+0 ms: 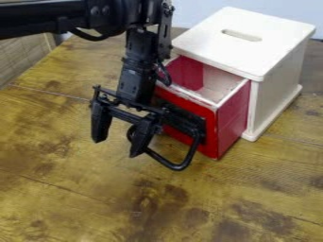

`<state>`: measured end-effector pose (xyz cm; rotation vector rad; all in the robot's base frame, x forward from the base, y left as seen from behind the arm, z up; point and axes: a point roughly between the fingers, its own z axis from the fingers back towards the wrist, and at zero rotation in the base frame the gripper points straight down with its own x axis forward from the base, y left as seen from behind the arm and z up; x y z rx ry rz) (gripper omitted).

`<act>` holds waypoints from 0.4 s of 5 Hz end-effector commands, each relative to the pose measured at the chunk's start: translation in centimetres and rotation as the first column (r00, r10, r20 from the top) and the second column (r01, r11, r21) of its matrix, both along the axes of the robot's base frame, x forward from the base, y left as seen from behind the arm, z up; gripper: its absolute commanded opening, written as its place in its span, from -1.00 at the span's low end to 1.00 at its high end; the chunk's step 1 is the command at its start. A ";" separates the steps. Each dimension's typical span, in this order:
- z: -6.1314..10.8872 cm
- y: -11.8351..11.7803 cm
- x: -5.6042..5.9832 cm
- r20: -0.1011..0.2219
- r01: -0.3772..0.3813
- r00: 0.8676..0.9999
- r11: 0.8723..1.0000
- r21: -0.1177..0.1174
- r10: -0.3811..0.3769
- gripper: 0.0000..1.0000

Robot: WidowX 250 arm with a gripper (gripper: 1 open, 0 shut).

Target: Close the drawer

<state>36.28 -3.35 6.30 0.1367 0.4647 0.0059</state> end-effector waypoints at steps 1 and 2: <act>-0.7 -2.2 0.1 0.043 -0.068 0.997 0.998 0.016 0.067 1.00; -1.9 -2.6 0.1 0.025 -0.068 0.997 0.998 0.017 0.067 1.00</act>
